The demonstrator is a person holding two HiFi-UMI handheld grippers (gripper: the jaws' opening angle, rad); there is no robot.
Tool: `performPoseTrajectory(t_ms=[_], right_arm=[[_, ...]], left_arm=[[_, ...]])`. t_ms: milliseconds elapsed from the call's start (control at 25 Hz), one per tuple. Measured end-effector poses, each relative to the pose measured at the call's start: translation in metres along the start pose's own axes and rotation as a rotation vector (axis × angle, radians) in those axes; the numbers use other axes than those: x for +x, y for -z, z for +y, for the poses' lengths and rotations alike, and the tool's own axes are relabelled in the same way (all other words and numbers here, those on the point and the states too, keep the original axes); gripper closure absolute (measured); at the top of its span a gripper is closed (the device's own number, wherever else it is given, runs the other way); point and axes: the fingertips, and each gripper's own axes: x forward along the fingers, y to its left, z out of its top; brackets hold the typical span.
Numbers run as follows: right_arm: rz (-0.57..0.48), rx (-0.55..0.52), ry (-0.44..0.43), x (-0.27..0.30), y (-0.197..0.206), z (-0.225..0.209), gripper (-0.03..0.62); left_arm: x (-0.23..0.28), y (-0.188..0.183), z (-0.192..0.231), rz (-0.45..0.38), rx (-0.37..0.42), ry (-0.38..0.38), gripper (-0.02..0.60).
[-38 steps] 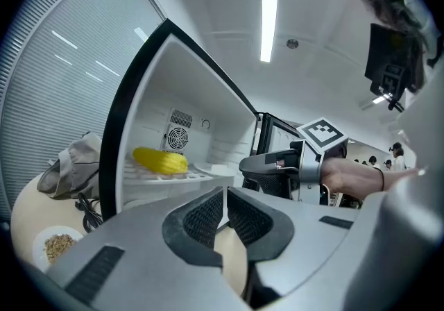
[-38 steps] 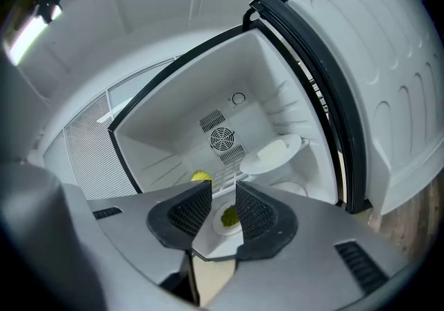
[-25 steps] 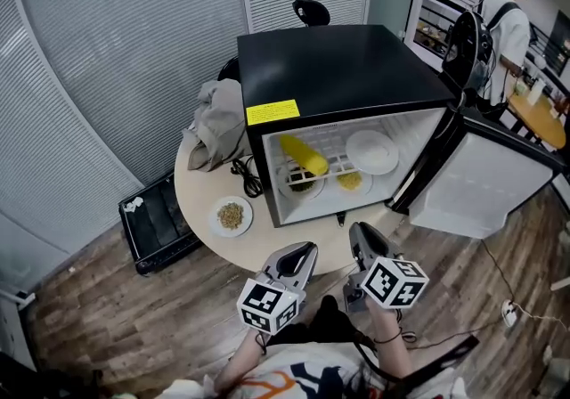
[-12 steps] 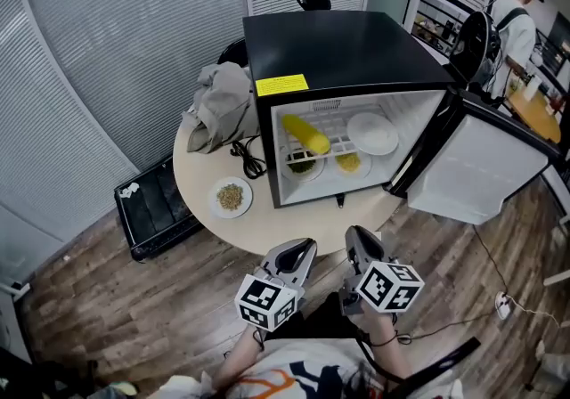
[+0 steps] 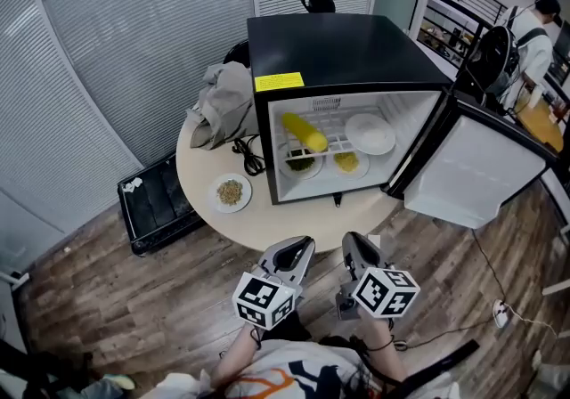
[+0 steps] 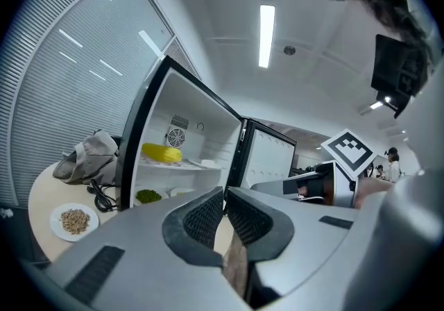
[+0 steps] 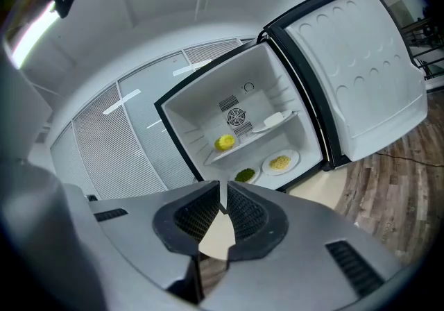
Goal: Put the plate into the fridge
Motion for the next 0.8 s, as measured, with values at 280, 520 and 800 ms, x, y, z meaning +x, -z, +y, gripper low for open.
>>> performPoseTrajectory(t_ms=[280,520,800], right_arm=[[0.026,-0.016,-0.029,-0.031,0.005,-0.011,0.557],[0.041,-0.024,-0.062,-0.063,0.013,-0.016,0.56],[0.045,-0.035,-0.084,-0.102,0.023,-0.023,0.562]], left_arm=[[-0.004,0.001,-0.033,-0.008,0.0,-0.026,0.554],[-0.01,0.007,-0.068,-0.006,0.007,-0.036,0.554],[-0.018,0.016,-0.106,-0.009,0.006,-0.039,0.554]])
